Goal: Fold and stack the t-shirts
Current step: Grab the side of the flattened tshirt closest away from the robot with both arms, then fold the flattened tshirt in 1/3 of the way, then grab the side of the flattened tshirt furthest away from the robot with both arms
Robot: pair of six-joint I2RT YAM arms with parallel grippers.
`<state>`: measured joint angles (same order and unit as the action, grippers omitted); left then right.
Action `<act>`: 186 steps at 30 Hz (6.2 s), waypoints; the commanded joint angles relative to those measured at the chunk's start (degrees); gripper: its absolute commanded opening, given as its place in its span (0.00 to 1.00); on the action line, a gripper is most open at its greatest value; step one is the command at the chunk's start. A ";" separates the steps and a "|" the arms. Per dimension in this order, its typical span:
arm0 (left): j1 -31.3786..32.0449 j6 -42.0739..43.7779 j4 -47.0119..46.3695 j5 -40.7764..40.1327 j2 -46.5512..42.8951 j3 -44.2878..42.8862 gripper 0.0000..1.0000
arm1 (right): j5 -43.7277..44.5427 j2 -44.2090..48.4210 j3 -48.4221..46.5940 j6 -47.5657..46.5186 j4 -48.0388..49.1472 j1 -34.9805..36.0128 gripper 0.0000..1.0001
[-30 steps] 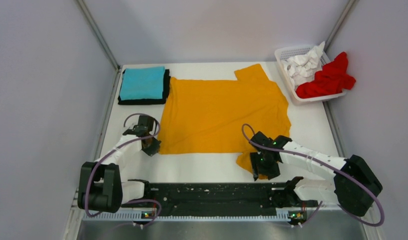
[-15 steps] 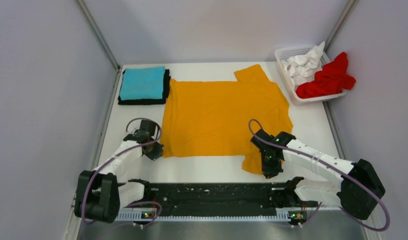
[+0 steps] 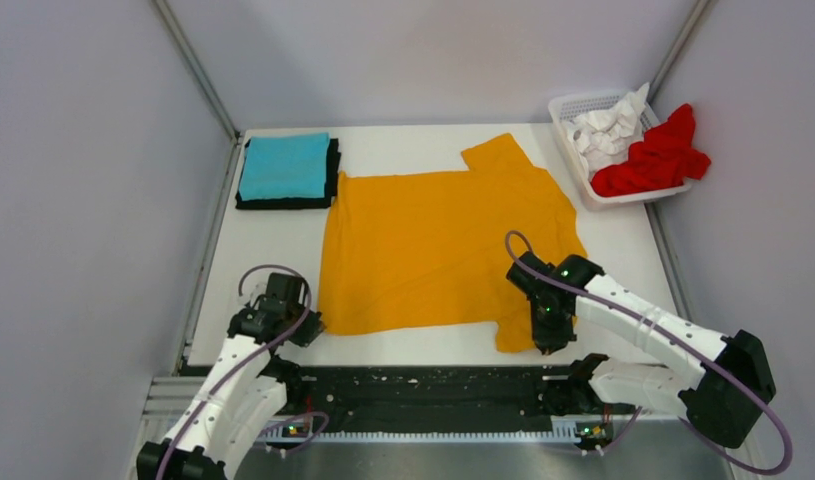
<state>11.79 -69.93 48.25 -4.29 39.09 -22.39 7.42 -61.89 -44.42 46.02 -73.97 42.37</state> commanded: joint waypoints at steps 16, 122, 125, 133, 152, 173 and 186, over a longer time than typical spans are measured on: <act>-0.75 5.82 -11.27 -6.28 23.56 -19.28 0.00 | 6.71 -9.37 -17.47 -15.98 15.38 -14.37 0.08; 3.55 6.01 -16.02 2.71 23.72 -5.47 0.99 | -6.06 1.46 12.46 -5.66 28.72 -30.16 0.99; 4.40 3.41 -14.17 1.57 17.80 -2.79 0.99 | -8.12 2.71 12.27 -5.40 29.37 -29.93 0.99; 5.46 -0.90 -11.68 1.69 11.17 0.64 0.99 | -9.39 5.54 13.28 -4.11 27.22 -29.73 0.99; 6.36 11.74 -7.20 -16.07 23.31 -24.60 0.99 | 0.95 8.04 -0.12 -13.09 39.85 -29.19 0.99; -5.46 24.61 -6.13 -11.22 69.11 -59.24 0.71 | 1.44 -41.55 -39.24 -27.51 58.89 -29.35 0.99; -5.46 21.57 -4.73 -11.55 74.01 -59.43 0.49 | 1.18 -59.60 -55.99 -32.35 59.07 -29.28 0.99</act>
<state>6.39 -47.00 42.96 -14.90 111.66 -79.94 8.93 -119.07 -95.83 15.57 -16.73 12.75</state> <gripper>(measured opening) 0.500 0.985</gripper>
